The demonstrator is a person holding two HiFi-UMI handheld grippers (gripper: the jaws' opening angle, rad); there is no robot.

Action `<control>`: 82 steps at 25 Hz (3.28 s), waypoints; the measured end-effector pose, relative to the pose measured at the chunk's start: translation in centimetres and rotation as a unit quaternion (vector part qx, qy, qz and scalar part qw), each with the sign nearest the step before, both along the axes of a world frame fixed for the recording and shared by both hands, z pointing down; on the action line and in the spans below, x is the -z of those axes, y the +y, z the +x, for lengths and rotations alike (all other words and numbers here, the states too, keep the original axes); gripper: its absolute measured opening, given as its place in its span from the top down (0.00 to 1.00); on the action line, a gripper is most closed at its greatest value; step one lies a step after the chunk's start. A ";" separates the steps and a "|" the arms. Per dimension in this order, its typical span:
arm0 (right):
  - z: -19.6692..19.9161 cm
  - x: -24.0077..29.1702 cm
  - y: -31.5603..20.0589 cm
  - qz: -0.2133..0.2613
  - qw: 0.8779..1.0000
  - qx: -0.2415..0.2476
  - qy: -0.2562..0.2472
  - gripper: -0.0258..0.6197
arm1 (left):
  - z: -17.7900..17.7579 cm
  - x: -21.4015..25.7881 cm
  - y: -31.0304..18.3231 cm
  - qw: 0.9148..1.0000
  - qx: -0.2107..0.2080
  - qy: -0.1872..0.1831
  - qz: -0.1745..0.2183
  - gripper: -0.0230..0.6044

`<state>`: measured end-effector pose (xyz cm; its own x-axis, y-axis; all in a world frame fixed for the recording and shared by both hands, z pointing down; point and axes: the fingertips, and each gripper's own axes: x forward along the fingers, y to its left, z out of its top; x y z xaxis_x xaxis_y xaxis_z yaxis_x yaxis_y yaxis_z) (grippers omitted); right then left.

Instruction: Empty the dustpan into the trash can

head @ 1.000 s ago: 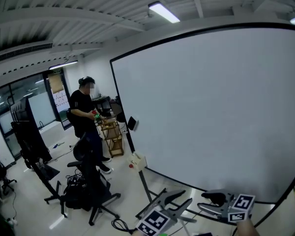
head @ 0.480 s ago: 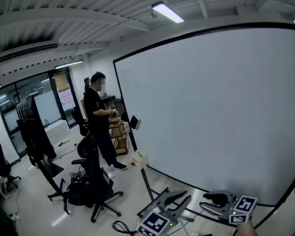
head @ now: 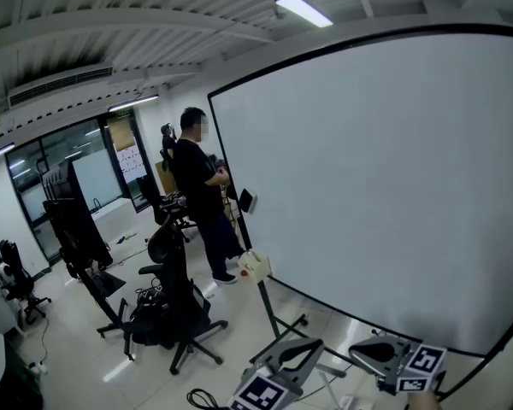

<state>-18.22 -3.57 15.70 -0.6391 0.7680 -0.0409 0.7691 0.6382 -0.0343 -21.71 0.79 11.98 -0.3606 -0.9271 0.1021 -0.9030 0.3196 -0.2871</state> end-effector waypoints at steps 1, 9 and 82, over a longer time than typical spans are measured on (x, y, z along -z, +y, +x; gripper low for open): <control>-0.1 0.1 0.2 -0.001 1.000 0.003 0.000 0.95 | -0.1 0.1 0.4 1.000 0.002 0.000 0.001 0.97; -0.9 0.2 2.6 0.016 1.000 0.011 0.006 0.95 | -0.4 0.7 3.0 1.000 0.020 0.005 0.014 0.97; -27.4 -5.8 18.7 0.032 0.992 0.093 0.078 0.95 | -25.5 -7.6 19.6 0.983 0.038 0.178 0.001 0.97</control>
<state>-45.62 15.09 21.54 -0.4812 0.8709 0.1000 0.8620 0.4909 -0.1264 -47.25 20.34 19.56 -0.3714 -0.8990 0.2319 -0.9194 0.3910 0.0433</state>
